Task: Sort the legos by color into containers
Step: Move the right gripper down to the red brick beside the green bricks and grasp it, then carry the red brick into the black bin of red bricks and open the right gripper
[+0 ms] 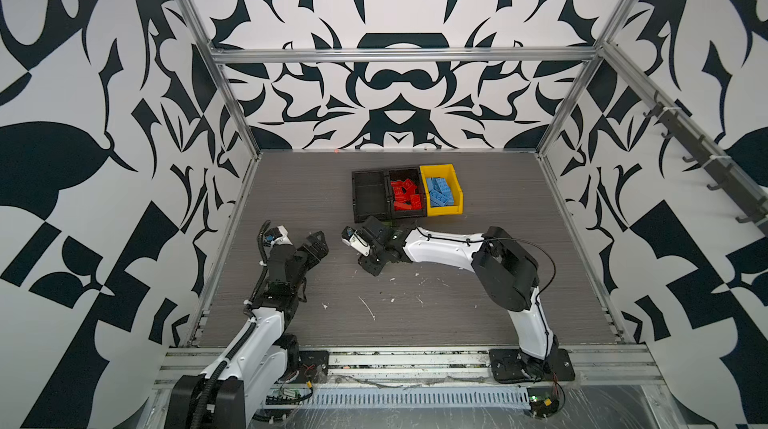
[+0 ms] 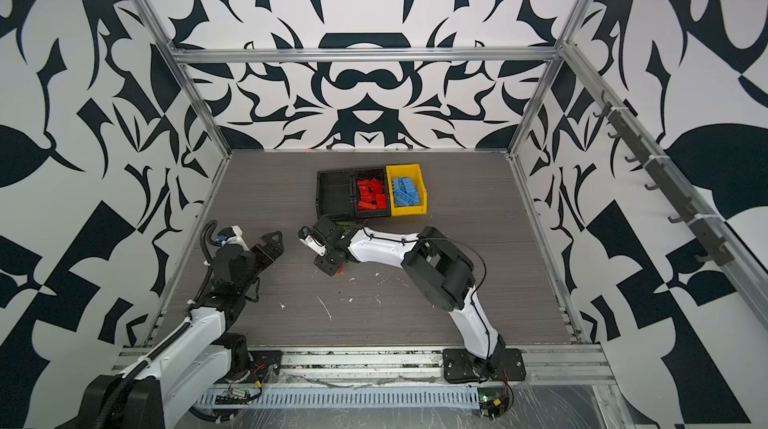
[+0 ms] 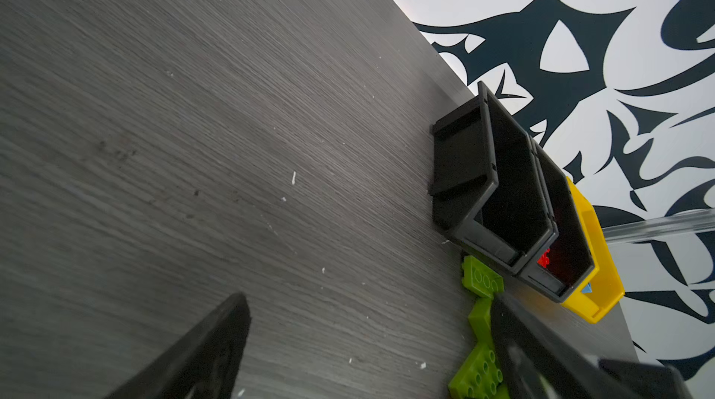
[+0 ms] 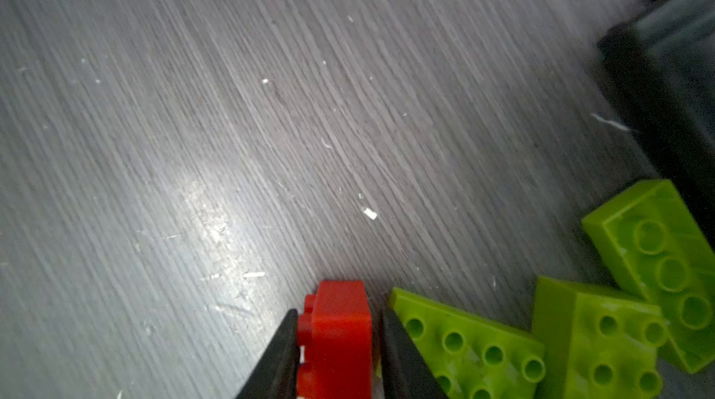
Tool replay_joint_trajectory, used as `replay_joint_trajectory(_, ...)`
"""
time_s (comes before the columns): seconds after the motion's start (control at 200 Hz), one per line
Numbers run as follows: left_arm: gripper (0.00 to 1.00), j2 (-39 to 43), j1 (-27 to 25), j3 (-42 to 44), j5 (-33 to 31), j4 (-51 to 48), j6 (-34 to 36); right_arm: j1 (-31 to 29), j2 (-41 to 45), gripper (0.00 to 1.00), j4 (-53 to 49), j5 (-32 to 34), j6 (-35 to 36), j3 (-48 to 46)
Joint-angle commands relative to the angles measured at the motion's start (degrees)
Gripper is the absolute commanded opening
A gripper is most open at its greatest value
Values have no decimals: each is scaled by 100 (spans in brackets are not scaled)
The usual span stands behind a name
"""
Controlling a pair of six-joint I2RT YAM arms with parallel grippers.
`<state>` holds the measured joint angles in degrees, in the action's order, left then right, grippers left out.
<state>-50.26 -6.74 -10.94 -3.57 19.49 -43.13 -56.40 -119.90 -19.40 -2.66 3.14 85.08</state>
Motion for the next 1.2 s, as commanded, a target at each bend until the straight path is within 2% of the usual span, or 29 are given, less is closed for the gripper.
replay_joint_trajectory(0.0, 99, 87, 22, 16, 26, 108, -45, -53, 115, 32, 72, 79, -31, 167)
replay_joint_trajectory(0.265, 100, 51, 18, -5, 57, 126, -37, -55, 328, 25, 210, 8, -245, 158)
replay_joint_trajectory(0.495, 99, 65, 19, -1, 59, 128, -31, -46, 551, 24, 339, -148, -537, 181)
replay_joint_trajectory(0.765, 99, 51, 24, 11, 117, 165, -28, 161, 785, 24, 296, 63, -778, 335)
replay_joint_trajectory(0.955, 100, 25, 19, -13, 203, 220, 22, 647, 1006, 25, 359, 73, -839, 482)
replay_joint_trajectory(1.195, 100, -222, 23, -176, 634, 371, 170, 1699, 1016, 25, 853, -185, -1112, 568)
